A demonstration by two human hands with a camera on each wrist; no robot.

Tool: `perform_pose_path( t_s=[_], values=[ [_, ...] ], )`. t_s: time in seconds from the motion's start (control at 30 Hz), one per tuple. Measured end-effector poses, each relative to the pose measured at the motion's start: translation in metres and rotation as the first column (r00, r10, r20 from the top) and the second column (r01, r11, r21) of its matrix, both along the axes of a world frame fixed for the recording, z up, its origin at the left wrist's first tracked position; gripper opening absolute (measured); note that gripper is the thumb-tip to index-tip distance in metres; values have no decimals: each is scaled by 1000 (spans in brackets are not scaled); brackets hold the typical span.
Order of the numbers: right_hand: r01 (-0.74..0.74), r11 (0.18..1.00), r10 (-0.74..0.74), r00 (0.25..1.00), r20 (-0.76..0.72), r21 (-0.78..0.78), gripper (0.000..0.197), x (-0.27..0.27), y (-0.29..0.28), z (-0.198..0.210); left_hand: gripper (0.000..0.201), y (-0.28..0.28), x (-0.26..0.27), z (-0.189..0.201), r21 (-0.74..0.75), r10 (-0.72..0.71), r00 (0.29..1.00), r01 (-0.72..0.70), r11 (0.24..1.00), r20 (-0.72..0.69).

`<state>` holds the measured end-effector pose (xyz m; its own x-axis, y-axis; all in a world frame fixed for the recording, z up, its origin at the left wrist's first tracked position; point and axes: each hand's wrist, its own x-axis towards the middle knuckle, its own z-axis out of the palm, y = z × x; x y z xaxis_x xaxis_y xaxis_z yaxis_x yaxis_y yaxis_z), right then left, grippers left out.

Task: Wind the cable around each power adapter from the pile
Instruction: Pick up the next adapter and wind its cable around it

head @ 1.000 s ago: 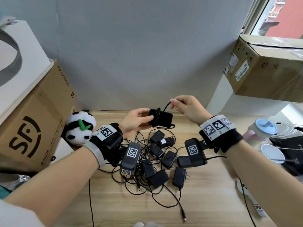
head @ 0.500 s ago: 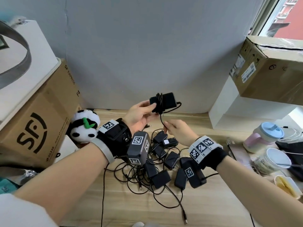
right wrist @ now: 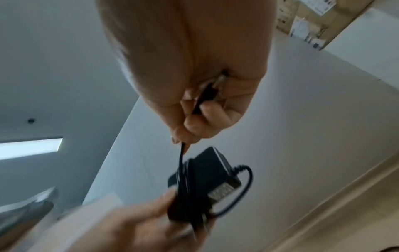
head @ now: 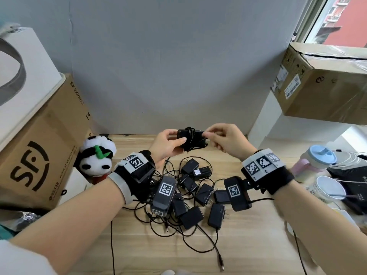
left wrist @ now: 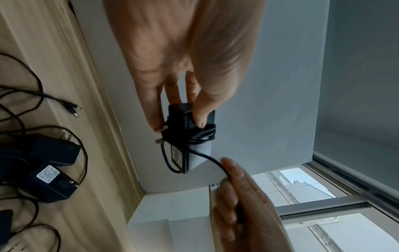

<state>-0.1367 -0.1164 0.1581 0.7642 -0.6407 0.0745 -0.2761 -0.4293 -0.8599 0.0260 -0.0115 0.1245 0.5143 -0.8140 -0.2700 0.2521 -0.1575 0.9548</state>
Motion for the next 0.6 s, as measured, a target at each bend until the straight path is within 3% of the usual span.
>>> perform_pose_path(
  t_s=[0.1,0.17,0.23,0.37,0.6],
  values=[
    [34,938,-120,966,231,345,5,-3,-5,5,27,5,-2,-2,-19,-45,991,43,999,-125],
    [10,877,-175,937,302,480,5,-4,-3,5,28,6,-3,-2,-19,-62,982,60,998,-181],
    [30,887,-169,950,263,461,12,-2,0,1,31,6,-6,-3,-26,-68,978,64,998,-199],
    [146,942,-158,987,13,300,19,7,7,-8,31,4,-14,-4,-42,-57,990,52,998,-130],
    [294,869,-292,954,-68,398,30,19,19,-18,32,0,-19,-9,-6,-8,1000,8,1000,10]
  ],
)
